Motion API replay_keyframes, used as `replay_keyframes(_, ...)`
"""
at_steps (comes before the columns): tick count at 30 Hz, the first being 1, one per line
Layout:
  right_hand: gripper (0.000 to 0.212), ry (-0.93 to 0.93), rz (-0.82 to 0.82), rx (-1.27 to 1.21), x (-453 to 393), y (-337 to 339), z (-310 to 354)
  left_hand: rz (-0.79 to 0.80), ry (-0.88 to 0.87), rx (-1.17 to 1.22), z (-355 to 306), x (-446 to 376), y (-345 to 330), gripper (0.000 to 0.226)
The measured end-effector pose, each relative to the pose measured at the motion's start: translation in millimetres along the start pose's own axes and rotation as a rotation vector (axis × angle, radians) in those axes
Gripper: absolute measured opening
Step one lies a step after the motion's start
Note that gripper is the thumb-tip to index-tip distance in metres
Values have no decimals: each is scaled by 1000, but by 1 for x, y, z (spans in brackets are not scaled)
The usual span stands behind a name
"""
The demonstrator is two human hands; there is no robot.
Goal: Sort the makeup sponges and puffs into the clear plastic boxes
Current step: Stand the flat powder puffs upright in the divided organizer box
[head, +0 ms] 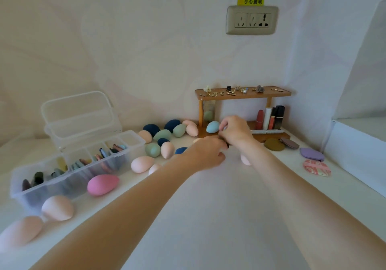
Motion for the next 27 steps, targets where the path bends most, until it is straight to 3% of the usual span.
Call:
replay_keyframes(4,13,209,-114,-105,5,-13,41,-139,61,-102,38,19,25,34)
replay_keyframes(9,12,414,-84,-199,27,-59,102,-268,226,17,106,74,58,30)
replay_keyframes(12,15,476,-43,-156,38,-91,122,-210,354,-4,140,104,62,32)
replay_keyframes(17,18,671,101,155,52,-130,136,-86,493,74,167,131,59,42)
replay_keyframes(27,30,618,307,280,59,-135,150,-149,470,143,164,129,54,39)
Point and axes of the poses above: each hand's wrist, its own x-axis away from the middle knuckle, its own y-axis out of the back of the hand, z = x × y, the point moved 1 cm from there along -x, towards the middle knuckle, and after that the axes turned 5 degrees about -x, right-handed, at the moved point
